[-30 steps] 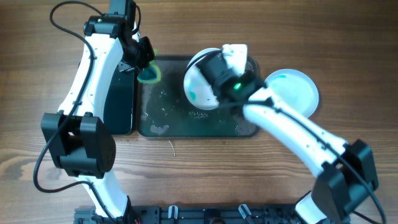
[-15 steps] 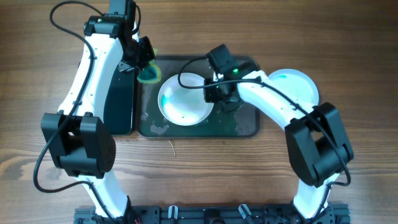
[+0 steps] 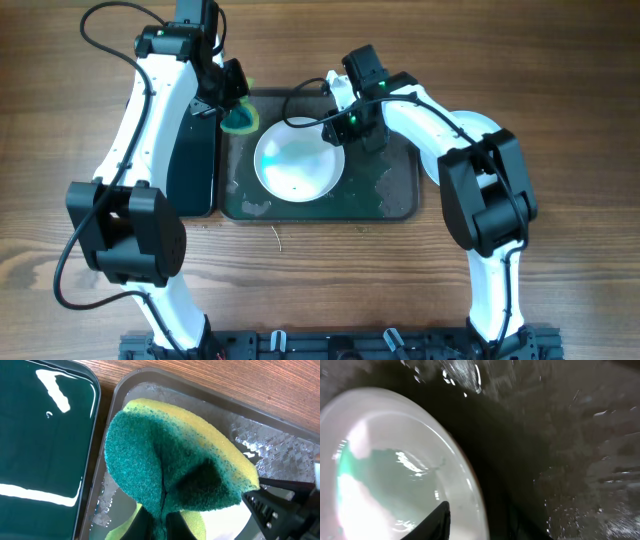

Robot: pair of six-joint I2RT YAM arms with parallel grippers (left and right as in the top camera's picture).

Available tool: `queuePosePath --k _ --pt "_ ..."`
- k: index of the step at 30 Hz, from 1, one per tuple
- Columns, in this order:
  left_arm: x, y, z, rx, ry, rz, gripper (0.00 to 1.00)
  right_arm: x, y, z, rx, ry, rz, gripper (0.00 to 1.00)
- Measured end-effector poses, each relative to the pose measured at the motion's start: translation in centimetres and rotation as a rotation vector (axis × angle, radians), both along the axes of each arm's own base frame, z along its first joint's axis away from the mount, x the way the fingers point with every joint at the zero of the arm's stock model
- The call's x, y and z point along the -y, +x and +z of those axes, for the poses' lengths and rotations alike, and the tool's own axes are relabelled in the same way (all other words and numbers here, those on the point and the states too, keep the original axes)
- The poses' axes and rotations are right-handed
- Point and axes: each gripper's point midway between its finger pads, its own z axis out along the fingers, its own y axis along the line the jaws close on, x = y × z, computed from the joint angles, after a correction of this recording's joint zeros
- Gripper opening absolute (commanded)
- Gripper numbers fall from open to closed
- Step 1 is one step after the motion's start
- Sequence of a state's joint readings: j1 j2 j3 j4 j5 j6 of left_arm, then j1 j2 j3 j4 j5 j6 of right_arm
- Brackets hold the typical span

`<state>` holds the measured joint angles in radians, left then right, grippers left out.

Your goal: Clean dirty plates on tray and stack at the side

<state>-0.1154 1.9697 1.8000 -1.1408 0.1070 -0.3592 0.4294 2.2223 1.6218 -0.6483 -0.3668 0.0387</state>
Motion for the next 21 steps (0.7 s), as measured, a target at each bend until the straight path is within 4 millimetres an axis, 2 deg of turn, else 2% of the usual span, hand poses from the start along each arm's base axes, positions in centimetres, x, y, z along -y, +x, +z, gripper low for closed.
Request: queuePosePath --k 2,7,11,15,18,21 --pt "0.0 0.0 0.0 0.0 0.0 0.0 0.04 0.0 0.1 -0.1 -0.004 0.002 -0.01 0.04" --pt "0.0 0.0 0.0 0.0 0.0 0.0 0.04 0.4 -0.8 -0.4 -0.08 -0.012 -0.09 0.04" --pt "0.0 0.0 0.0 0.0 0.0 0.0 0.04 2.4 -2.6 -1.0 -0.267 -0.101 -0.379 0.04" --pt "0.1 0.0 0.0 -0.001 0.0 -0.003 0.04 2.9 -3.2 -1.0 -0.344 -0.124 -0.548 0.04" --pt "0.9 -0.4 -0.6 -0.011 0.002 -0.022 0.04 2.9 -3.4 -1.0 -0.354 -0.135 -0.588 0.04" --pt "2.7 -0.6 -2.2 -0.01 -0.002 -0.049 0.04 2.8 -3.3 -1.0 -0.338 -0.146 -0.601 0.04"
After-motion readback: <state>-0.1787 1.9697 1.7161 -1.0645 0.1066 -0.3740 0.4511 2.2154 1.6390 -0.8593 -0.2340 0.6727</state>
